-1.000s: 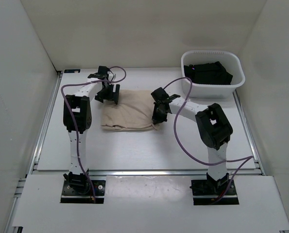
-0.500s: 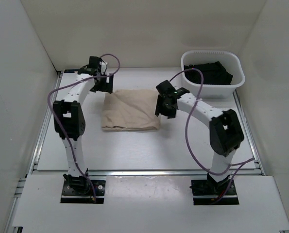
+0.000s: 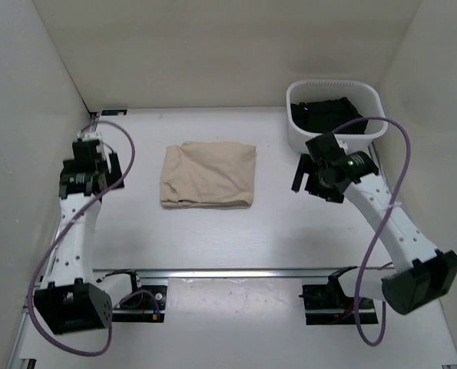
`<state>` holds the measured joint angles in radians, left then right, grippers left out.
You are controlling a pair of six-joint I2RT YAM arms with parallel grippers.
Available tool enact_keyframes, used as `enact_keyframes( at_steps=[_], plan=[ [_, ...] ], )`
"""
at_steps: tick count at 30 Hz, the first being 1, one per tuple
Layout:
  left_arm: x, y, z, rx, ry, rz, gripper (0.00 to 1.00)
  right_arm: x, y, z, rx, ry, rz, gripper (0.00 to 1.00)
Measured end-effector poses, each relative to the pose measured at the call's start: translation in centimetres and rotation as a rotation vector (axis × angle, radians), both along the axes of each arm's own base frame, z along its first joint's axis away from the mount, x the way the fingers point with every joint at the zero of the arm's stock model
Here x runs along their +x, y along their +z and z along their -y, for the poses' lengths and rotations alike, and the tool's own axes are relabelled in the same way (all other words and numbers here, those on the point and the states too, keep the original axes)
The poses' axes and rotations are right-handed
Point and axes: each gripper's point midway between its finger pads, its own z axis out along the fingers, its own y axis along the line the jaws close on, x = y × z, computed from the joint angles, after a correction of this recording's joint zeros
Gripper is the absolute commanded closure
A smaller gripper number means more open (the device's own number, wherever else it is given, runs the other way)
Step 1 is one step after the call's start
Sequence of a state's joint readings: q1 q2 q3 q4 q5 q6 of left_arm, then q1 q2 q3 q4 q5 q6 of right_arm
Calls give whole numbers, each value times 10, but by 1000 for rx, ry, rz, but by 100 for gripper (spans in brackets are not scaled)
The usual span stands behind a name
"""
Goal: Fold and stack the trousers
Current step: Fold the trousers
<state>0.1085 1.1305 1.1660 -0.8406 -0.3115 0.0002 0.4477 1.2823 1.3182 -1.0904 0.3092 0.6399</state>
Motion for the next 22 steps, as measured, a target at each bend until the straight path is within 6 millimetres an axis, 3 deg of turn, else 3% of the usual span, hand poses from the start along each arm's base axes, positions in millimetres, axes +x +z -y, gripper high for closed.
enact_keyframes(
  at_steps=[4,6,11,22],
  plan=[
    [-67,-60,-10,-28,74,-173,0,-30,-7,21,-30,-27,-28,3],
    [-86,-67,-13,-40,101,-189,0,-35,-8,25,-36,-32,-36,3],
    [-98,-56,-19,-43,146,-130,0,-35,-8,25,-36,-30,-36,3],
    [-112,-52,-19,-76,171,-115,0,-37,-15,19,-15,-2,-52,1]
  ],
)
